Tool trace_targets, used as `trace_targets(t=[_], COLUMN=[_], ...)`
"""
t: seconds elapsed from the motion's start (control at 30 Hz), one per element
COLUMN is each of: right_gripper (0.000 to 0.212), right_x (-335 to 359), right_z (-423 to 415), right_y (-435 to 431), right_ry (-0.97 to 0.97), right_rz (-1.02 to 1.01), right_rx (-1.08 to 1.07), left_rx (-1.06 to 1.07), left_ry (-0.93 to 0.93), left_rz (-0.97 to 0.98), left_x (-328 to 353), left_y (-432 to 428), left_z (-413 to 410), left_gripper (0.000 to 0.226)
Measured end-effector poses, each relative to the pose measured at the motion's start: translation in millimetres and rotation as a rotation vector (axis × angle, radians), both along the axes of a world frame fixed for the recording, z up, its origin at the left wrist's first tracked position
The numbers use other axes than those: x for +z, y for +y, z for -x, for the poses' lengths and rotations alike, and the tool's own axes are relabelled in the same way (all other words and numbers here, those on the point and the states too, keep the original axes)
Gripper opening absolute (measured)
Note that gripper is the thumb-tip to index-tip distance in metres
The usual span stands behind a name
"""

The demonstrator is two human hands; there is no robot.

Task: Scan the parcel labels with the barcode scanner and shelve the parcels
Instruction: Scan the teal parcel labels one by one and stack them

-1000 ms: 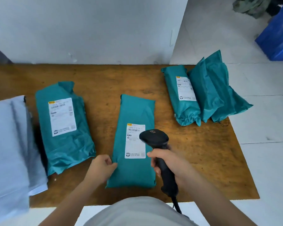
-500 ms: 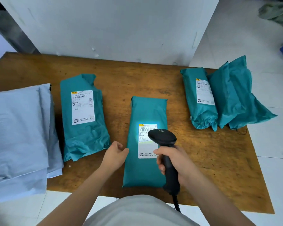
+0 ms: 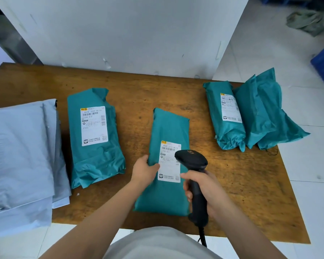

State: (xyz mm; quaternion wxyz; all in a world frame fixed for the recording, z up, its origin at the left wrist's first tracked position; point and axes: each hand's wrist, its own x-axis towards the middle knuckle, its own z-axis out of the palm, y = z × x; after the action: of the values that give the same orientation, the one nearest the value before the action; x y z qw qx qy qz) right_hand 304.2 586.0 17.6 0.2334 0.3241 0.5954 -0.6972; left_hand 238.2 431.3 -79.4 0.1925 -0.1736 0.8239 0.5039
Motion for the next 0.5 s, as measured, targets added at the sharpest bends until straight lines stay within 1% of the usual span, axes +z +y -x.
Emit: trace_targets(t=[0.03, 0.1, 0.17, 0.2, 0.3, 0.37, 0.4, 0.43, 0.5], right_gripper=[0.015, 0.015, 0.015, 0.015, 0.019, 0.021, 0.020, 0.019, 0.017], right_x=[0, 0, 0, 0, -1, -1, 0, -1, -1], right_z=[0, -1, 0, 1, 3, 5, 6, 7, 9], right_y=[1, 2, 1, 0, -3, -8, -10, -13, -19], right_ry=[0.007, 0.015, 0.019, 0.020, 0.004, -0.002, -0.005, -0.009, -0.014], right_rz=[0.005, 0.010, 0.011, 0.012, 0.005, 0.005, 0.004, 0.002, -0.003], right_rx=[-0.009, -0.028, -0.040, -0.038, 0.006, 0.041, 0.052, 0.061, 0.079], left_rx=[-0.011, -0.031, -0.016, 0.037, 0.255, 0.375, 0.405, 0.386, 0.245], left_ry=[0.124, 0.313, 0.424, 0.446, 0.436, 0.415, 0.361, 0.290, 0.126], left_rz=[0.021, 0.022, -0.022, -0.065, -0.190, -0.194, -0.163, -0.113, 0.119], left_x=[13, 39, 62, 73, 101, 107, 104, 99, 83], left_y=[4, -1, -21, -37, -99, -141, -162, -178, -200], left_z=[1, 5, 12, 17, 32, 41, 46, 50, 57], left_gripper=[0.011, 0.008, 0.014, 0.018, 0.030, 0.026, 0.028, 0.032, 0.049])
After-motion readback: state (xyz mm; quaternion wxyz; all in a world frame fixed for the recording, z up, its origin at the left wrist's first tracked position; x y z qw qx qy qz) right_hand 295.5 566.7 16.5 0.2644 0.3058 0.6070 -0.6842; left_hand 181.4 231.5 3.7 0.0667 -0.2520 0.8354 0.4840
